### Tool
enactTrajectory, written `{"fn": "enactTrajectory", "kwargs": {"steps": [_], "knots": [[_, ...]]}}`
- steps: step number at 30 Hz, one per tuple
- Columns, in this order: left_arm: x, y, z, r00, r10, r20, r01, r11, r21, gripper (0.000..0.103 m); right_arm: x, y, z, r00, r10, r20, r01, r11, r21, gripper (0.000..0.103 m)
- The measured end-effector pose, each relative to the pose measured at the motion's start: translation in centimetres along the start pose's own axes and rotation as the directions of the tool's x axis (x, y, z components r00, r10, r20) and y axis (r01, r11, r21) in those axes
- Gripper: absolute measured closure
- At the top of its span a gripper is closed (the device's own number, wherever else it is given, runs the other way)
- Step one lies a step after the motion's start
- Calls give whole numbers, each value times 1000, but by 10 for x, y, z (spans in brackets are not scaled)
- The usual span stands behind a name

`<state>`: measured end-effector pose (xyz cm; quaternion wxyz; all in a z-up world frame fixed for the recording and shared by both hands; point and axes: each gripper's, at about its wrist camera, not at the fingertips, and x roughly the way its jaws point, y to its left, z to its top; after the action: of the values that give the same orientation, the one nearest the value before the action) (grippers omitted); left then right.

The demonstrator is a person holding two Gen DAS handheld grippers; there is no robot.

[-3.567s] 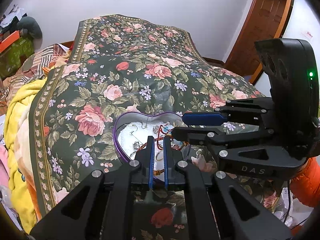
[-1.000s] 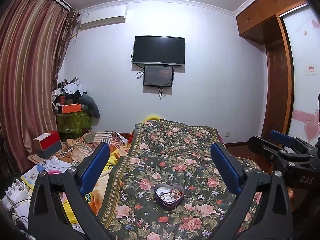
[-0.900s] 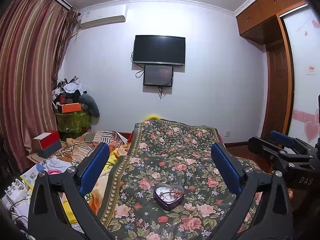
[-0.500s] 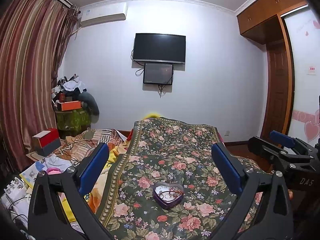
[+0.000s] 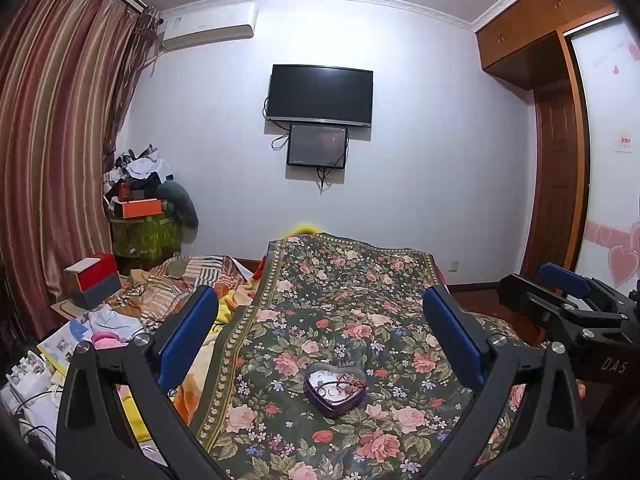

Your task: Organize jewelry

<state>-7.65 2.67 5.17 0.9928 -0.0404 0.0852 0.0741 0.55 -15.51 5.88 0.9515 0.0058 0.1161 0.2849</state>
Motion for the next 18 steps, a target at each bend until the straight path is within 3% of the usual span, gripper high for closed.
{"fn": "enactTrajectory", "kwargs": {"steps": [18], "knots": [[3,-3,-3,1000,-12,-17,12,1000,0,0,1,-1,0,1000,0,-1,0,1000,2,0]]}}
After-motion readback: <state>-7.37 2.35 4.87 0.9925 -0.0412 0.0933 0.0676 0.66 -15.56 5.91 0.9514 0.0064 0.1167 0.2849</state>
